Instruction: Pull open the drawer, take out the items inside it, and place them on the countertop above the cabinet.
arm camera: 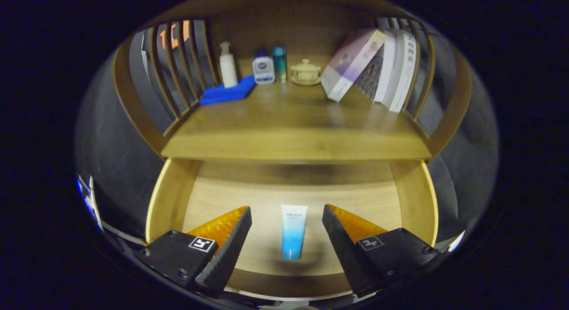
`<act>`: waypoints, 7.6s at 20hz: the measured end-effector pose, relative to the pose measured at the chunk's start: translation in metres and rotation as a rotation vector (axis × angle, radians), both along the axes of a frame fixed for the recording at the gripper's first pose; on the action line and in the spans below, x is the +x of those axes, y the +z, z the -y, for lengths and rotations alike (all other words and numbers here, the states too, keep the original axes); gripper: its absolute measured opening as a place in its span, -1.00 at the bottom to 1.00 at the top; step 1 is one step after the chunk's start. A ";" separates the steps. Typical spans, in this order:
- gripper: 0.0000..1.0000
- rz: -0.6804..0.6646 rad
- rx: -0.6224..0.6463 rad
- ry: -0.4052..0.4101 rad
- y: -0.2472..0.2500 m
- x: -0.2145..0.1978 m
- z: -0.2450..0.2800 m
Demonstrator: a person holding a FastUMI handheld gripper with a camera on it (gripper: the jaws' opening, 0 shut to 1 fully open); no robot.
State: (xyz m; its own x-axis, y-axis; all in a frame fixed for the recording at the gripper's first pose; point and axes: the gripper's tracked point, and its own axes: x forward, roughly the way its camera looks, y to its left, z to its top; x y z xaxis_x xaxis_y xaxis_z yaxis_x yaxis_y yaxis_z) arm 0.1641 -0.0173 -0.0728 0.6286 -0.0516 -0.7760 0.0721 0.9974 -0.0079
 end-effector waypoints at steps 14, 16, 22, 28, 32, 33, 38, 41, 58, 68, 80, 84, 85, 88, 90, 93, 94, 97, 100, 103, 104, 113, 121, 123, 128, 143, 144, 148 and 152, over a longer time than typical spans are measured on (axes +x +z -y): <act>0.69 -0.370 0.009 -0.060 -0.094 -0.016 0.012; 0.57 -0.393 0.037 -0.067 -0.100 -0.019 0.008; -0.06 -0.395 0.047 -0.084 -0.099 -0.018 0.013; -0.07 -0.338 0.047 -0.067 -0.067 -0.027 0.011; -0.07 -0.291 0.048 -0.041 -0.031 -0.036 0.003; -0.07 -0.277 0.049 -0.034 -0.020 -0.037 0.000; -0.07 -0.219 0.037 -0.026 0.026 -0.034 -0.001; -0.07 -0.191 0.026 -0.042 0.052 -0.020 0.002; -0.07 -0.186 0.039 -0.092 0.077 0.125 0.017; -0.07 -0.203 0.056 -0.125 0.054 0.143 0.033; 0.22 -0.017 0.060 -0.102 0.093 0.130 0.020; 0.37 0.056 0.049 -0.051 0.108 0.103 0.006; 0.42 0.075 0.044 -0.043 0.108 0.096 0.004; 0.58 0.120 0.043 -0.013 0.107 0.070 -0.006; 0.63 0.166 0.046 -0.010 0.106 0.053 -0.007; 0.61 0.263 0.040 -0.005 0.107 0.027 -0.008; 0.61 0.302 0.023 0.003 0.109 0.019 -0.007; 0.61 0.427 0.006 0.029 0.118 -0.016 -0.013; 0.66 0.537 0.048 0.046 0.132 -0.056 -0.023; 0.99 0.648 0.042 0.051 0.146 -0.101 -0.029; 0.96 0.681 0.035 0.061 0.148 -0.112 -0.031; 1.00 0.887 0.051 0.052 0.124 -0.186 -0.029; 0.99 0.867 -0.041 -0.007 0.041 -0.210 -0.005; 1.00 0.831 -0.048 -0.013 0.011 -0.208 -0.001; 1.00 0.767 -0.122 -0.010 -0.050 -0.194 0.009; 0.99 0.709 -0.083 -0.055 -0.093 -0.146 -0.003; 0.99 0.718 -0.084 -0.052 -0.093 -0.145 -0.002; 0.99 0.707 -0.063 -0.039 -0.094 -0.144 -0.004; 0.98 0.720 -0.084 -0.039 -0.091 -0.141 -0.004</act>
